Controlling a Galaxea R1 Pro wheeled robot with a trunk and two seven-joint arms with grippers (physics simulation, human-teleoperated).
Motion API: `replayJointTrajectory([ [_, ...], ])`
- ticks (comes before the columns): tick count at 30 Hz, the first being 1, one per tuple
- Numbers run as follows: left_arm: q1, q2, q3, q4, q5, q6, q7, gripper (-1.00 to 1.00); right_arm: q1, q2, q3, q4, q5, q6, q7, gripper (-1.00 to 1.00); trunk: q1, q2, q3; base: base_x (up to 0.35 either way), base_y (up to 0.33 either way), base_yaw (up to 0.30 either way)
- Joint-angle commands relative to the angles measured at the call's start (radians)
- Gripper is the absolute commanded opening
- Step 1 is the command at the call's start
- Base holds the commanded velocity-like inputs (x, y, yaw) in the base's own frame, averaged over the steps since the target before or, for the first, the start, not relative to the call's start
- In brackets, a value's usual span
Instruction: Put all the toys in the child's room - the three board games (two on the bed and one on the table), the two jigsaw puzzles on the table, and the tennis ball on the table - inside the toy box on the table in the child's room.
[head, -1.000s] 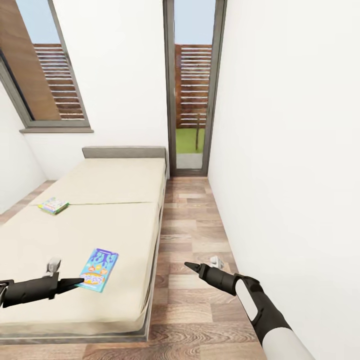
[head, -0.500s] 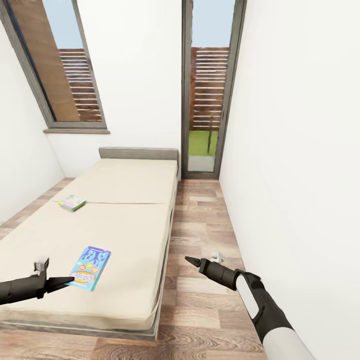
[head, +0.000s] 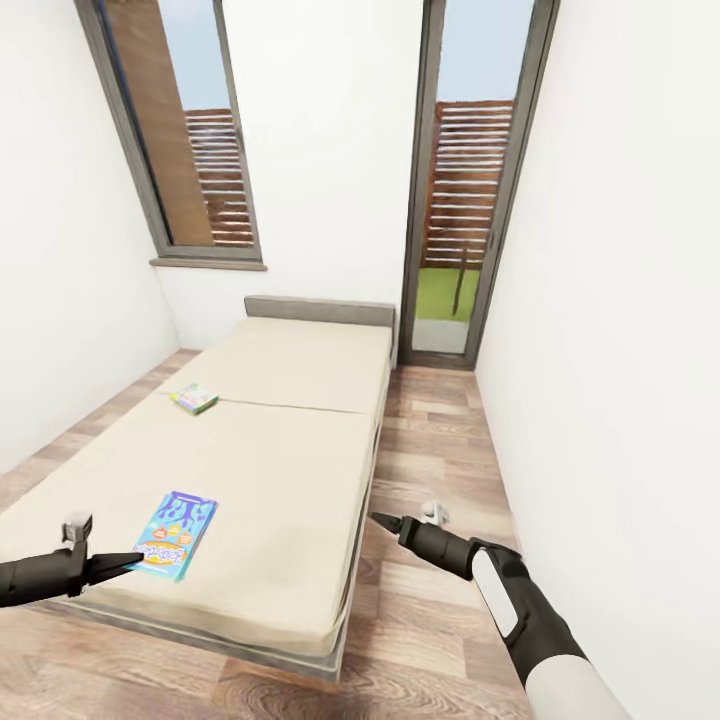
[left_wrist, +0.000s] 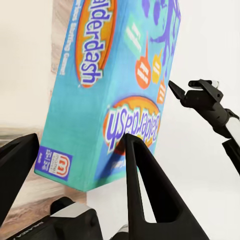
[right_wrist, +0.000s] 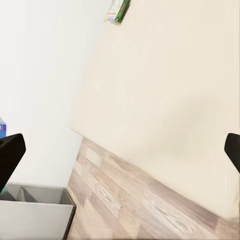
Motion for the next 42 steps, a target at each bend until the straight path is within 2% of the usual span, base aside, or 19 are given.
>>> replayJointTrajectory([
  [1,-0.001,0.000,0.000,0.000,0.000,0.010,-0.004,-1.00,0.000,0.001,-0.004,0.000,-0.003,0.007,0.002,1.00,-0.004,0.007,0.003,0.000,0.000,0.262],
  [8,-0.001,0.000,-0.001,0.000,0.002,0.010,-0.004,-1.00,0.000,0.001,0.004,-0.001,-0.002,0.006,0.001,1.00,-0.031,0.056,0.031,0.000,0.000,0.263],
  [13,0.000,0.000,0.000,0.000,0.003,0.010,-0.004,-1.00,0.000,0.001,0.039,0.000,-0.002,0.005,0.000,1.00,-0.031,0.056,0.035,0.000,0.000,0.262],
  [16,0.000,0.001,0.002,0.001,0.003,0.009,-0.004,-1.00,0.000,0.001,0.047,0.001,-0.002,0.003,0.000,1.00,-0.031,0.056,0.037,0.000,0.000,0.262],
  [19,0.001,0.000,0.020,0.001,0.002,0.008,-0.004,-1.00,0.000,0.001,0.050,0.001,-0.002,0.003,-0.001,1.00,-0.031,0.056,0.039,0.020,0.014,0.263],
  [22,0.002,0.000,0.066,0.002,0.001,0.007,-0.004,-1.00,0.000,0.001,0.051,0.002,-0.002,0.003,-0.001,1.00,-0.031,0.056,0.042,0.161,0.138,0.262],
  [25,0.003,0.000,0.083,0.002,-0.001,0.007,-0.004,-1.00,0.000,0.001,0.052,0.002,-0.002,0.003,-0.001,1.00,-0.031,0.056,0.044,0.211,0.187,0.262],
  [34,0.004,0.000,0.090,0.002,-0.001,0.007,-0.004,-1.00,0.000,0.001,0.053,0.004,-0.003,-0.016,-0.001,1.00,-0.031,0.056,0.052,0.176,0.227,0.263],
  [40,0.004,0.000,0.093,0.002,0.001,0.009,-0.004,-1.00,0.000,0.001,0.053,0.004,-0.003,-0.017,-0.001,1.00,-0.031,0.056,0.056,0.032,0.071,0.263],
  [42,0.004,0.000,0.093,0.002,0.002,0.010,-0.004,-1.00,0.000,0.001,0.053,0.005,-0.002,-0.017,-0.001,1.00,-0.038,0.070,0.064,0.006,0.014,0.262],
])
